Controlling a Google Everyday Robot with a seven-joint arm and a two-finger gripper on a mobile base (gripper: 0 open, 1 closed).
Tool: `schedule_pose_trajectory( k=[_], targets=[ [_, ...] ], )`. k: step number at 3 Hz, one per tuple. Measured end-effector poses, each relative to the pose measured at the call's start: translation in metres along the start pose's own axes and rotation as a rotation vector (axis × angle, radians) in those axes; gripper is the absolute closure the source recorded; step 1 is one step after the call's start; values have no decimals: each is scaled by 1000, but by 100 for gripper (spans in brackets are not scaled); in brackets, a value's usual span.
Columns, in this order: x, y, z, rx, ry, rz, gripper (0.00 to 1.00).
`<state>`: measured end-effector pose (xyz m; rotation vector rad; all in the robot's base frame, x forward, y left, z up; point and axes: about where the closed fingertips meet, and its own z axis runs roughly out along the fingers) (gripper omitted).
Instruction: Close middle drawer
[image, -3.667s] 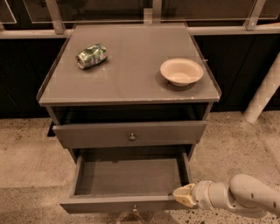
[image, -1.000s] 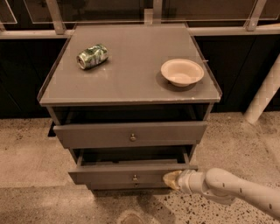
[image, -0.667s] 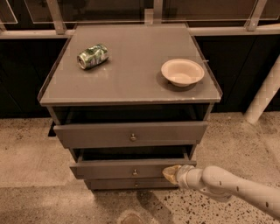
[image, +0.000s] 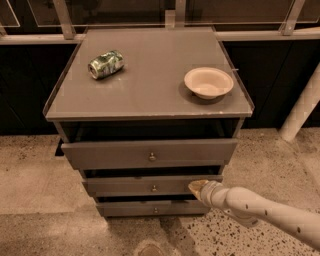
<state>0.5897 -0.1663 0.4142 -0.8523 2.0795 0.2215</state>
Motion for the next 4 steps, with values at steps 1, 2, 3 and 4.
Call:
schedule_pose_trajectory(
  k=[1, 2, 3, 4],
  targets=[
    [-6, -16, 6, 75, -9, -32, 100],
    [-5, -13, 4, 75, -9, -32, 100],
    [3, -23, -4, 80, -4, -12, 100],
    [13, -18, -12, 33, 14, 16, 100]
  ],
)
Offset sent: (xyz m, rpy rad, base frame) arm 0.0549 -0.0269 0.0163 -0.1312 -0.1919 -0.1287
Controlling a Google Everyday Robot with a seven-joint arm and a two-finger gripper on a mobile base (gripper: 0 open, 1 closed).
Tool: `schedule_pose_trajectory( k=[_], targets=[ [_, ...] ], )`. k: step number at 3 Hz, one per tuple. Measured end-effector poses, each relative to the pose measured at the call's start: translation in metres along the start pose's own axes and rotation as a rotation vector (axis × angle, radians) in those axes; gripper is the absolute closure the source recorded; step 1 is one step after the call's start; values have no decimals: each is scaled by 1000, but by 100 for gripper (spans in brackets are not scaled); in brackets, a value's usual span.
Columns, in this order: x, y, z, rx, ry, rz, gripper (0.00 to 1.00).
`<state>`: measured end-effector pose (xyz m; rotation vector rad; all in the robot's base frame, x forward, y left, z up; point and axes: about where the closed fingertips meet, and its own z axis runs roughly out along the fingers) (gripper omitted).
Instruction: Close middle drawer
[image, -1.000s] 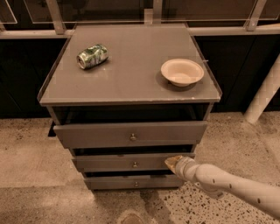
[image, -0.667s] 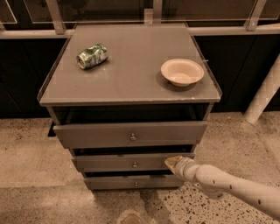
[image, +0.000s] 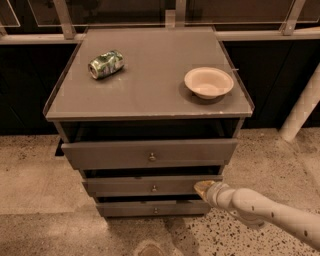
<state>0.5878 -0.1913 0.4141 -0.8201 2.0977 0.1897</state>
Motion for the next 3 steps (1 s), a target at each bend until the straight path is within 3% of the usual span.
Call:
schedule_pose_trajectory(
  k=[1, 2, 3],
  targets=[
    [49, 11, -63, -90, 91, 146, 100],
    [57, 38, -80, -198, 116, 176, 87],
    [57, 39, -80, -203, 115, 176, 64]
  ],
)
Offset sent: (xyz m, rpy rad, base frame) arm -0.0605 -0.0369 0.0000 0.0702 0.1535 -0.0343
